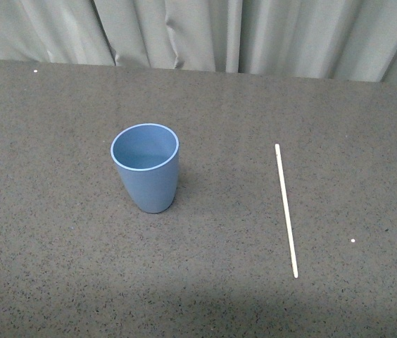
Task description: Transfer chopsticks to blue cup
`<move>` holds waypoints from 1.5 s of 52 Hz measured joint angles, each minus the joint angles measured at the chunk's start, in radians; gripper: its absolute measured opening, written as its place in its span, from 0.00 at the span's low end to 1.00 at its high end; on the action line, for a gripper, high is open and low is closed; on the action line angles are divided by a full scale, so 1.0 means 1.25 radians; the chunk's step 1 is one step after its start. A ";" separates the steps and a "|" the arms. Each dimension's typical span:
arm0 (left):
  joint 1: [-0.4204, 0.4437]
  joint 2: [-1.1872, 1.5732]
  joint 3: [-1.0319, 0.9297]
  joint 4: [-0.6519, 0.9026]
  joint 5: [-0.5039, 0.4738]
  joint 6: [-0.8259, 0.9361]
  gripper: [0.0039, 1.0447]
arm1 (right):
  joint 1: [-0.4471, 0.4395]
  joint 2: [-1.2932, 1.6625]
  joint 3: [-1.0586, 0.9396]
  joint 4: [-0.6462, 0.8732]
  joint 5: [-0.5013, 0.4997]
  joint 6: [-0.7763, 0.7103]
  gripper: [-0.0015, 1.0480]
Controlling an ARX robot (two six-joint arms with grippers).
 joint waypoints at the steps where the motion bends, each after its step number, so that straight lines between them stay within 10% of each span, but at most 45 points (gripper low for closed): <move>1: 0.000 0.000 0.000 0.000 0.000 0.000 0.94 | 0.000 0.000 0.000 0.000 0.000 0.000 0.91; 65: 0.000 0.000 0.000 0.000 0.000 0.000 0.94 | 0.000 0.000 0.000 0.000 0.000 0.000 0.91; 70: 0.000 0.000 0.000 0.000 -0.001 0.000 0.94 | 0.043 0.069 0.015 -0.031 0.148 -0.163 0.91; 78: 0.000 0.000 0.000 0.000 0.000 0.000 0.94 | 0.036 0.354 0.062 0.095 0.083 -0.254 0.91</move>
